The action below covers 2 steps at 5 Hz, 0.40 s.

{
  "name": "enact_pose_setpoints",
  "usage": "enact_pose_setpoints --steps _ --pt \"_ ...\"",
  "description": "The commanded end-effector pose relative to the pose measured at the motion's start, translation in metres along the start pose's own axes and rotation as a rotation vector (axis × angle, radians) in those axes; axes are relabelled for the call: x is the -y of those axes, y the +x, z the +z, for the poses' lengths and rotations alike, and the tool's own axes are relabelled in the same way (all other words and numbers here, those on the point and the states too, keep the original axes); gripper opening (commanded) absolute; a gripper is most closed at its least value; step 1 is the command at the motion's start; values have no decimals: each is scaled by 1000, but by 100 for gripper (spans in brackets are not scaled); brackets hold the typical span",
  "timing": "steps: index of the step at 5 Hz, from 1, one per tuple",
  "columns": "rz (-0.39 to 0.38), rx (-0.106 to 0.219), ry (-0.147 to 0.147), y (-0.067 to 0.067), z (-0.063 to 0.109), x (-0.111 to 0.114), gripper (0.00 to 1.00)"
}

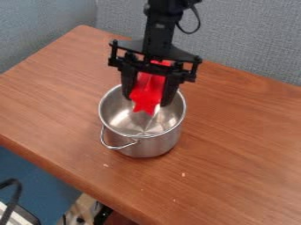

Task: Put the red object in the metal pot

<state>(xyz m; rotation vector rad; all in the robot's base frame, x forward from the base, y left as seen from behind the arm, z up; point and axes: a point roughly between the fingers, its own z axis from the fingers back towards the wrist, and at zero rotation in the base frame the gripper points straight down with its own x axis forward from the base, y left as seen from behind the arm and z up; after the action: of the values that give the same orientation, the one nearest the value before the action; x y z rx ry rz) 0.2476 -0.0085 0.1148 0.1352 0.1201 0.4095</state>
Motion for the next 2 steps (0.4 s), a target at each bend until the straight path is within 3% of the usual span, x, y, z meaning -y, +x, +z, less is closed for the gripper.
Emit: enact_pose_setpoints --steps 1,2 --pt "12 12 4 5 0 -4 0" --pt "14 0 8 7 -5 -5 0"
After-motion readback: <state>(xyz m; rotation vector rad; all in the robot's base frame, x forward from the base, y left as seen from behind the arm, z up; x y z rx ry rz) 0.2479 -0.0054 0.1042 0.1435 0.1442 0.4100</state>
